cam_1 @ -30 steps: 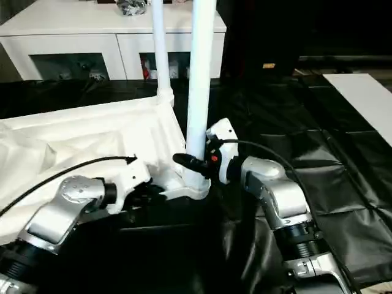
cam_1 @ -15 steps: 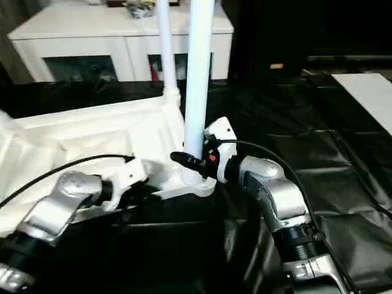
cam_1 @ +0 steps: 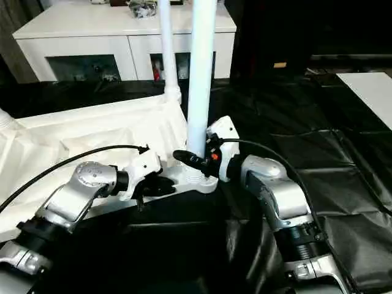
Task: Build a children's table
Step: Insert table leg to table base
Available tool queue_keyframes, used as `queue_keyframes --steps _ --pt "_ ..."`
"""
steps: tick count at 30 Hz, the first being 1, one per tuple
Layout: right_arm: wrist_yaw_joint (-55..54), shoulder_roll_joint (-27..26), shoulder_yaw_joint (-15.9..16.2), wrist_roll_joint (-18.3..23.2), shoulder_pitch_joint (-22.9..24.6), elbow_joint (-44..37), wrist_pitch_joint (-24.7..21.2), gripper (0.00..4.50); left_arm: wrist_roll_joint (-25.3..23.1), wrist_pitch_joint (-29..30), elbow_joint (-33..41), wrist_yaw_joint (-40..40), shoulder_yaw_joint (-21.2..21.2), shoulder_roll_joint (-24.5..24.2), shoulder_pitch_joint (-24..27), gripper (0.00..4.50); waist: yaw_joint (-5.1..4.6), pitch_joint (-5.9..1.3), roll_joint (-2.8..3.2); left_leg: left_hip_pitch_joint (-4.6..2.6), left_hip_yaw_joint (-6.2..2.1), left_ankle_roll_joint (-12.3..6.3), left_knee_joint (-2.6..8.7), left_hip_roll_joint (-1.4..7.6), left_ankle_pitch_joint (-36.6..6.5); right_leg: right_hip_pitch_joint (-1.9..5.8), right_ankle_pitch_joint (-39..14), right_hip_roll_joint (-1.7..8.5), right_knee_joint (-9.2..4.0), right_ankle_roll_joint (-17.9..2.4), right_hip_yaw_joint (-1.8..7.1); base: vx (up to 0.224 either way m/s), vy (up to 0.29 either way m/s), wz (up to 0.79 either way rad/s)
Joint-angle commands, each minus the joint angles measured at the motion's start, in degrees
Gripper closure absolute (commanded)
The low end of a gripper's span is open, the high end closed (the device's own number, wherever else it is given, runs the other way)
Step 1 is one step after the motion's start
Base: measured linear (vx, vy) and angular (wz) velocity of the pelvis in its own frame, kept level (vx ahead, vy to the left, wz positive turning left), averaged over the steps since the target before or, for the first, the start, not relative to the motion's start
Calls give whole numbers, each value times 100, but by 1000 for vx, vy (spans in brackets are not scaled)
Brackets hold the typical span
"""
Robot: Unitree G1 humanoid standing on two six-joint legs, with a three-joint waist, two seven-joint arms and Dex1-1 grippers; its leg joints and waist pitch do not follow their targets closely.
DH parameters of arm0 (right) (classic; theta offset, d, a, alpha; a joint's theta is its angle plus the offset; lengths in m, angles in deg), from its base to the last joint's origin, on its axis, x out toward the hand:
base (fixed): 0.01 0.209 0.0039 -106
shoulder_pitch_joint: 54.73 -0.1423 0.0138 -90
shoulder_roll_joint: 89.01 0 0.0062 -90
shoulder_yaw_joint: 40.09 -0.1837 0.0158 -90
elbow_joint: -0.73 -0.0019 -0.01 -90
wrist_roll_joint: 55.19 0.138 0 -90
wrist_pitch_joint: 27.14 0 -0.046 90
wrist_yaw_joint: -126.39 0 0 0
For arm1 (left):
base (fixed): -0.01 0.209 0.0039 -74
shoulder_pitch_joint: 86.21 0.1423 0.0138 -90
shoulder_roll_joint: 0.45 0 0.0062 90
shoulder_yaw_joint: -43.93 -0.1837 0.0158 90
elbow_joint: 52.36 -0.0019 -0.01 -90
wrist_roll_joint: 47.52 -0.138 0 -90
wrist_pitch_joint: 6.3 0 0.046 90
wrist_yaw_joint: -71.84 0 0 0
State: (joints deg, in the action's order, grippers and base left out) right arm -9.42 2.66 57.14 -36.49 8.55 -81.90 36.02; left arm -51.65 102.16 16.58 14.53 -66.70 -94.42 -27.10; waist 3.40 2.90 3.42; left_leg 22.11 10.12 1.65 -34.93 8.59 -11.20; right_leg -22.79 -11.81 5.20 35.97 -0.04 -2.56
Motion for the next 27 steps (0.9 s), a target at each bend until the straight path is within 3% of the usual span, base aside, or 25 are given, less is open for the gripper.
queue_keyframes --steps 1,6,16,17,20,21,23,27 --pt "-21 54 -82 -5 20 -184 75 262 -105 106 -107 -54 -94 -87 -68 364 15 -399 14 -97 -170 -191 433 388 -991 313 -75 348 -387 -1580 218 0 0 0" --pt "-11 94 -99 -22 -3 -162 86 262 -96 226 -240 -166 -172 -81 -127 364 8 -401 20 -99 -162 -224 422 386 -952 309 -88 353 -392 -1616 218 0 0 0" --pt "21 170 -70 -160 -98 137 214 262 242 51 -216 -190 95 97 -97 447 17 -404 17 -95 -160 -255 423 395 -974 296 -184 355 -400 -1623 216 0 0 0" --pt "4 186 -48 -201 -113 221 187 262 282 97 -86 -218 107 81 2 447 22 -412 50 -95 -165 -257 417 394 -940 302 -138 359 -388 -1624 215 0 0 0" --pt "-64 193 -52 -264 -154 351 200 262 353 256 230 -170 142 57 233 447 1 -419 -2 -63 -168 -346 409 394 -727 327 163 353 -361 -1659 204 0 0 0" --pt "-77 193 -61 -270 -168 379 204 262 371 290 308 -142 159 61 298 447 4 -428 7 -62 -164 -377 396 392 -659 329 240 358 -349 -1670 206 0 0 0" --pt "-49 198 -88 -246 -192 440 191 262 411 362 448 -96 177 53 427 447 -3 -433 -25 -67 -152 -526 377 392 -511 325 377 359 -348 -1708 204 0 0 0" --pt "59 217 -119 -215 -269 643 163 262 494 428 613 17 257 36 585 447 -12 -414 -67 -66 -141 -612 383 393 -586 311 58 353 -373 -1688 202 0 0 0"
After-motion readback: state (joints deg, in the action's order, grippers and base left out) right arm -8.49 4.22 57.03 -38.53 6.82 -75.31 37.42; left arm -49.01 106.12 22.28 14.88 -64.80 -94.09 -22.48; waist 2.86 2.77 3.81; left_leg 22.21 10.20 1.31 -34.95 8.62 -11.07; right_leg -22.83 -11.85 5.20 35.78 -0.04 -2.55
